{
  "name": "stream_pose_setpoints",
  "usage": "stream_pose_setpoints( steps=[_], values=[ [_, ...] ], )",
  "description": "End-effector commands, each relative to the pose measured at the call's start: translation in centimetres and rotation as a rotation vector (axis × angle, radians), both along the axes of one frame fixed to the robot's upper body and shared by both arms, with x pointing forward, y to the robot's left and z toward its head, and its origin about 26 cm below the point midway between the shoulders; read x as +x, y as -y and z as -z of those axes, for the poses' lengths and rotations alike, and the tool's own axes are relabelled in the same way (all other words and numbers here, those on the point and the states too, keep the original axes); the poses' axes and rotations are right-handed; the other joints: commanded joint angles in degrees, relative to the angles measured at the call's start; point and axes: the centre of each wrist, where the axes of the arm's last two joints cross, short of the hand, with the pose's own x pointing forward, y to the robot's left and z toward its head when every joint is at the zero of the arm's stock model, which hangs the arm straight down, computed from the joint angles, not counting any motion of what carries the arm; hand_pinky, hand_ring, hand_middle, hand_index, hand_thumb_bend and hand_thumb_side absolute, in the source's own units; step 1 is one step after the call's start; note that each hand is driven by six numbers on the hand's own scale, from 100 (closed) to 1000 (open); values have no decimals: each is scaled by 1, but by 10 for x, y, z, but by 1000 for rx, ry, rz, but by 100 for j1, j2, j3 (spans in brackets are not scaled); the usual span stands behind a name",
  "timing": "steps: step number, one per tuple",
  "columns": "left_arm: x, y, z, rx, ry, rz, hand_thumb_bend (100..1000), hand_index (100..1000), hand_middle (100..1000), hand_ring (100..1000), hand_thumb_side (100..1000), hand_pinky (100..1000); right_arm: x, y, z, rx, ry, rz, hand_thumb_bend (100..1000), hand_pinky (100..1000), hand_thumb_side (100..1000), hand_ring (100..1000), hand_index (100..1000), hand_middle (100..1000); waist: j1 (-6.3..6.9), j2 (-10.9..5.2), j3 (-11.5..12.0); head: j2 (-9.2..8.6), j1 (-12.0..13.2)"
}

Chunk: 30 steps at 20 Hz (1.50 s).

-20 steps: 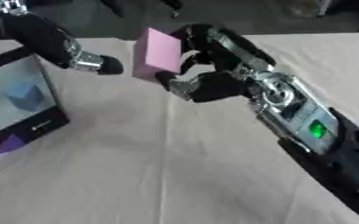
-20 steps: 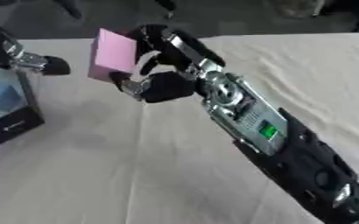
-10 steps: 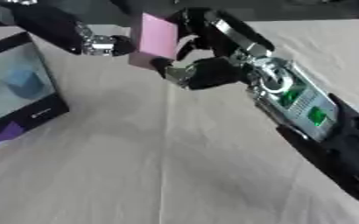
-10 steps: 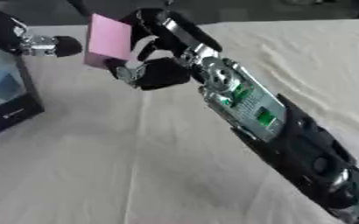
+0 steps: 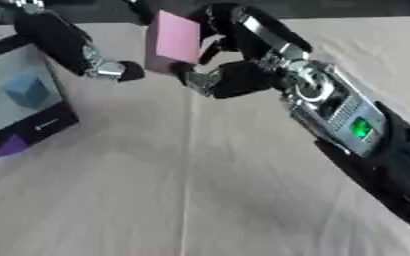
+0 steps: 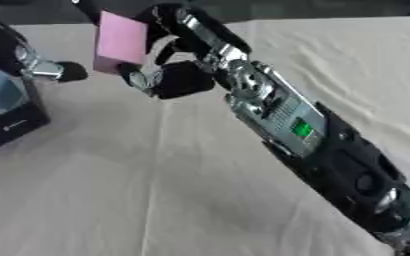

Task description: Pick up the objects with one hand, pass them to the other hand, and then place them into the box on the other side of the table.

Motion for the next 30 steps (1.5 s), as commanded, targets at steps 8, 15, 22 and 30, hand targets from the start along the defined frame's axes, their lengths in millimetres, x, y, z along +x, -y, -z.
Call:
stream_pose_setpoints(
  steps=[8,15,22,30],
  values=[
    [-4,-2,-13,-1,47,-28,517,850,774,903,624,980,-4,2,-11,-3,37,-5,124,582,100,735,428,470,-28,-35,-5,-130,-5],
    [-7,6,-10,-2,79,-31,538,856,775,905,645,979,-3,1,-10,-2,31,-11,111,584,100,740,430,472,-26,-33,3,-157,-20],
    [-11,15,-10,-1,113,-22,570,848,772,905,678,973,-3,-1,-9,-15,35,-27,100,590,100,748,437,480,-31,-28,9,-163,-22],
    [-12,24,-8,8,127,-23,528,840,763,901,645,965,-3,-2,-8,-31,38,-32,100,590,100,752,441,483,-23,-30,10,-179,-19]
  ],
)
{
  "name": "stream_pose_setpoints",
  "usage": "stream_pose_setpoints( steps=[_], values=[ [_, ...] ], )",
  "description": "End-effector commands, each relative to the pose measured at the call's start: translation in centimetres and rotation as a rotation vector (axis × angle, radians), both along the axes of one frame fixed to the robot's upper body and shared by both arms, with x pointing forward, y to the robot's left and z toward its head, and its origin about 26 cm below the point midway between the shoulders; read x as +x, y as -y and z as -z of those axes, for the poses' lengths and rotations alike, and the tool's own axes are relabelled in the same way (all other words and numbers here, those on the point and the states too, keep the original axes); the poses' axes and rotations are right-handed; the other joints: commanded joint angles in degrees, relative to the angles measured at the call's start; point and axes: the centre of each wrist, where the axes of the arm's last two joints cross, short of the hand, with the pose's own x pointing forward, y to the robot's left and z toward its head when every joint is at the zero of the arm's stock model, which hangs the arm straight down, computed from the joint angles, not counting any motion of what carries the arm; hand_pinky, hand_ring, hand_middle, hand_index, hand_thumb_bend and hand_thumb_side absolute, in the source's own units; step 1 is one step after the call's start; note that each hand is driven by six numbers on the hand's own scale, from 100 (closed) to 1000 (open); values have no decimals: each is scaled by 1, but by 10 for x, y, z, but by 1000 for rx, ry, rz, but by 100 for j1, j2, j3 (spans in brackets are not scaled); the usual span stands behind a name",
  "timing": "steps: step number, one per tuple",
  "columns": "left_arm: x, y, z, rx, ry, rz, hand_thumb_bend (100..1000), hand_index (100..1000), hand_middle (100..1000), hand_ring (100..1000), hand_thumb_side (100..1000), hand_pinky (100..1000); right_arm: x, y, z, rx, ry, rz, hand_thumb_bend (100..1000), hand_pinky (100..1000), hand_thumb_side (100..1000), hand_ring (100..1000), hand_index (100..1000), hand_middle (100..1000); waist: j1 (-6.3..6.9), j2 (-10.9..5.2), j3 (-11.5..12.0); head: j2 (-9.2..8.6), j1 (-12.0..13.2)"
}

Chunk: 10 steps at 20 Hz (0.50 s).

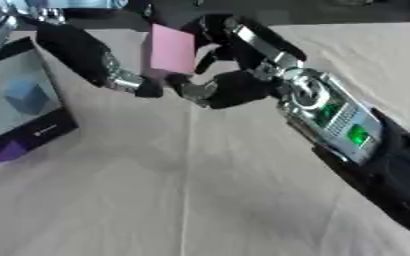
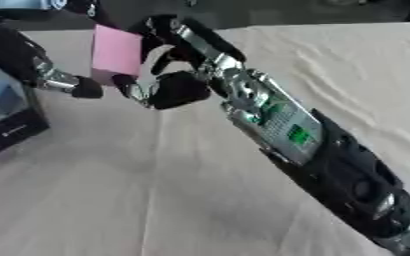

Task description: Pick up the objects with one hand, pass them to the other hand, and then place them into the box on the other side of the table.

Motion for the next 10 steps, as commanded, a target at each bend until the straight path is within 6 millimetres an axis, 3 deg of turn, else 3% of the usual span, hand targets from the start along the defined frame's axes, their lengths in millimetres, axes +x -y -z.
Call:
stream_pose_setpoints(
  steps=[1,5,6,8,10],
  values=[
    [-5,2,-11,-15,45,-2,470,832,752,896,621,960,-2,0,-8,-8,33,-10,100,590,100,752,442,484,-24,-30,4,-80,2],
    [-4,3,-9,-47,34,-27,295,794,695,872,478,939,-2,0,-8,-14,32,-15,100,589,100,753,444,484,-31,-25,-10,-101,9],
    [-4,3,-9,-58,28,-39,150,740,627,848,288,915,-2,0,-8,-15,33,-16,100,590,100,754,445,485,-28,-25,-19,-120,32],
    [-4,2,-9,-73,16,-62,100,686,580,823,145,897,-2,0,-9,-16,37,-15,100,591,100,754,446,485,-23,-30,-38,-163,81],
    [-5,1,-10,-86,9,-81,100,639,546,804,173,880,-2,1,-10,-16,38,-15,100,592,100,755,448,486,-23,-38,-51,-184,97]
  ],
)
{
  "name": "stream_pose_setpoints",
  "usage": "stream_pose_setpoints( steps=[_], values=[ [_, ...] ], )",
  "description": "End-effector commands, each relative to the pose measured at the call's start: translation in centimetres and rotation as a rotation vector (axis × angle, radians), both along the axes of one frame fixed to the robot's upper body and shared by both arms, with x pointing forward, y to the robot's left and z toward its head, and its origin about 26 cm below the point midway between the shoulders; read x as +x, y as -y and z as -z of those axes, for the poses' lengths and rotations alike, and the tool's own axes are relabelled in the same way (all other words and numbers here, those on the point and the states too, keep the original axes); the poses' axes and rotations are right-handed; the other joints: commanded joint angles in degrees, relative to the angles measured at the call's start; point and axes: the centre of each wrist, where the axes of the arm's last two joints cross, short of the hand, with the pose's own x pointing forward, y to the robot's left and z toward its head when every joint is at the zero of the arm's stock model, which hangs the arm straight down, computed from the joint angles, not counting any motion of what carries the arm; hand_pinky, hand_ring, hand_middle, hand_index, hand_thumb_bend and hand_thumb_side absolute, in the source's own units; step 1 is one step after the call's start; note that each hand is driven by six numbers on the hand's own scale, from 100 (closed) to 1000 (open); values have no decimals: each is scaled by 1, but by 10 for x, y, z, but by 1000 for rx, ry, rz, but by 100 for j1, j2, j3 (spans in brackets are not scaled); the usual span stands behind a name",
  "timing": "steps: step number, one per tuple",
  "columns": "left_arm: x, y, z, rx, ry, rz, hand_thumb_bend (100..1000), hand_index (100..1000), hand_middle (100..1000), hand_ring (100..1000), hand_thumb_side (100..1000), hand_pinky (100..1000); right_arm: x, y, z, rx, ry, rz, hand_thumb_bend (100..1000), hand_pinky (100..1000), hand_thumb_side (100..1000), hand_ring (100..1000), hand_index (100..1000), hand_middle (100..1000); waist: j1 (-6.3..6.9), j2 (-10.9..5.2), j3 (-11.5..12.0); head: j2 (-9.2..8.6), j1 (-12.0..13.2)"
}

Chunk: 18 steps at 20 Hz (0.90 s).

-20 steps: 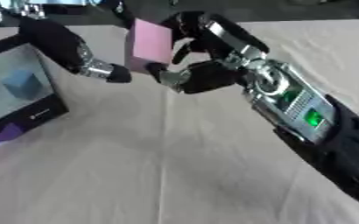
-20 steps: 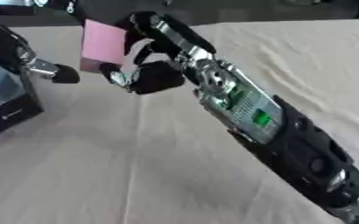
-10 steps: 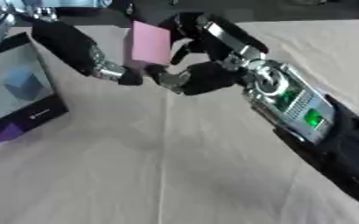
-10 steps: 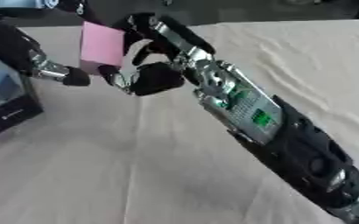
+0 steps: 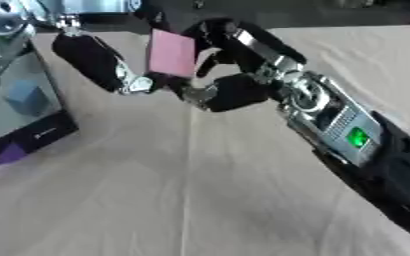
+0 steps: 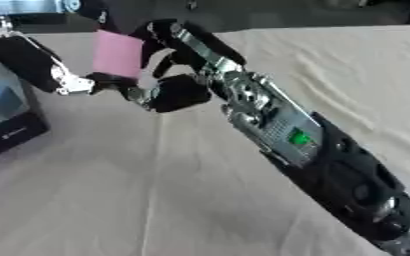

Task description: Pick up the objects with one hand, pass them to the other hand, and then place them into the box on the other side of the table.

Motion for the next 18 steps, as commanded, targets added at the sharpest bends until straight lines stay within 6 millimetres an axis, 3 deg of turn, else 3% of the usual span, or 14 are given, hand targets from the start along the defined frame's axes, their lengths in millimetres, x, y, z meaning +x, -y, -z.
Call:
stream_pose_setpoints(
  steps=[1,4,7,9,12,13,15,18],
  values=[
    [-2,-6,-13,-29,24,-48,100,614,531,796,172,869,-3,0,-9,-4,36,-16,100,592,100,756,450,487,-25,-44,-13,-110,35],
    [-3,-6,-12,-39,20,-63,100,550,486,761,217,839,-4,0,-10,-5,31,-18,100,591,100,757,454,489,-29,-51,-6,-154,32],
    [-3,-6,-12,-51,27,-74,100,485,432,701,196,804,-4,0,-9,-3,21,-20,100,592,100,759,458,493,-32,-53,-6,-150,34],
    [-4,-6,-12,-59,48,-83,100,460,405,673,191,786,-3,0,-9,0,18,-19,179,603,100,770,473,507,-37,-54,-10,-141,31],
    [-4,-9,-14,-85,89,-111,100,408,354,632,177,772,-5,0,-10,-9,42,-20,419,649,100,834,575,599,-45,-48,-9,-119,31],
    [-4,-10,-14,-91,101,-123,100,404,350,629,177,771,-6,0,-10,-21,51,-24,427,652,100,838,584,607,-46,-48,-10,-111,29],
    [-3,-12,-14,-95,117,-142,100,387,335,617,171,766,-6,1,-10,-48,68,-34,440,675,178,880,666,676,-48,-50,-14,-108,22],
    [-2,-16,-15,-105,147,-173,100,362,307,601,170,757,-5,3,-10,-95,93,-38,374,706,324,935,768,764,-51,-50,-19,-94,12]
  ],
)
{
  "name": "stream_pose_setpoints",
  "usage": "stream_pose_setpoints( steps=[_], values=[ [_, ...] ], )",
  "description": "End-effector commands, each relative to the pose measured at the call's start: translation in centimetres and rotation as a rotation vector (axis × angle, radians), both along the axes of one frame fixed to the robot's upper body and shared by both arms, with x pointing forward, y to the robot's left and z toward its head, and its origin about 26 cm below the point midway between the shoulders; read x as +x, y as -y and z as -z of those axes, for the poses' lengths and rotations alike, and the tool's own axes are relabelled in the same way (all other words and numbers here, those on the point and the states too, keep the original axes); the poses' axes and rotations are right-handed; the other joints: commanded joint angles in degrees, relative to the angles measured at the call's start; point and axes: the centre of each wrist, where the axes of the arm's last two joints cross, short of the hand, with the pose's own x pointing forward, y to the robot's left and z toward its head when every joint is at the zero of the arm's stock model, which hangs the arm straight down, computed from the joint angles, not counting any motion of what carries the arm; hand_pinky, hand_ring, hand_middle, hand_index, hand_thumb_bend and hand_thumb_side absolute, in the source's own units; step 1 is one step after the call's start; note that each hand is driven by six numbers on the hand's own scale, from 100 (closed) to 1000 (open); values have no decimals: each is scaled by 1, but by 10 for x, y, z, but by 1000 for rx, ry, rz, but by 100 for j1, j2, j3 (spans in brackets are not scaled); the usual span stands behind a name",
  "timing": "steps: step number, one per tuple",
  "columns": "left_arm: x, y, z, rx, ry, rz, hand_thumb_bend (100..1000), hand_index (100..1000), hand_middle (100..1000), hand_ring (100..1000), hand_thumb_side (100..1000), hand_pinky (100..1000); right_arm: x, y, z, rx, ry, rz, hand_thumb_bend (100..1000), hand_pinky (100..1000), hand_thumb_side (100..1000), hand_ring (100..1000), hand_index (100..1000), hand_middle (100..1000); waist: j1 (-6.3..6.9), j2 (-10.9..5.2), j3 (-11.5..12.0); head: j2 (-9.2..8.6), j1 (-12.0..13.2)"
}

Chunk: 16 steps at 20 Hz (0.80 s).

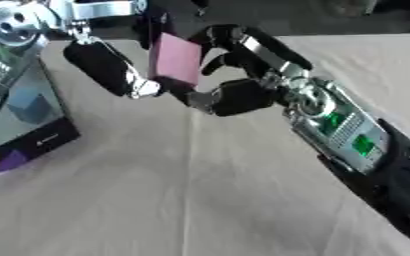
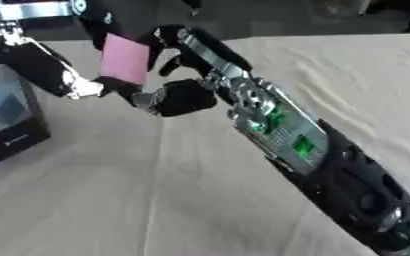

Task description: Pick up the objects with one hand, pass them to the other hand, and then place them into the box on the other side of the table.

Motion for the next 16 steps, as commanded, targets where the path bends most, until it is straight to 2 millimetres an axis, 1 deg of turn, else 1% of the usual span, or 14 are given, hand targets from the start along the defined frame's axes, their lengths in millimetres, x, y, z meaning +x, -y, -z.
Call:
stream_pose_setpoints(
  steps=[1,3,4,7,13,15,16],
  values=[
    [5,-19,-15,-25,91,-100,100,359,304,599,170,755,-6,-1,-8,-50,58,-40,359,712,376,942,784,776,-52,-49,-2,-5,-2],
    [6,-23,-15,-29,102,-120,100,351,293,592,168,753,-6,0,-9,-83,78,-41,351,720,449,949,800,786,-50,-48,-5,6,12],
    [7,-25,-15,-29,104,-130,100,349,290,591,169,753,-6,0,-9,-95,89,-40,353,723,455,951,803,788,-48,-47,-6,11,24],
    [10,-30,-13,-27,102,-156,100,340,277,583,171,752,-5,1,-10,-123,112,-35,356,728,461,957,812,794,-45,-48,-14,32,59],
    [14,-37,-10,-39,106,-191,100,311,245,557,174,745,-5,3,-10,-140,126,-30,355,730,486,962,822,801,-62,-63,-38,5,113],
    [15,-38,-9,-49,104,-195,100,303,234,549,181,744,-5,3,-11,-139,126,-33,355,729,477,963,821,802,-62,-66,-36,6,131],
    [15,-37,-9,-55,101,-193,100,297,228,543,187,744,-5,3,-11,-137,124,-36,352,727,454,964,819,804,-62,-65,-35,6,134]
  ],
)
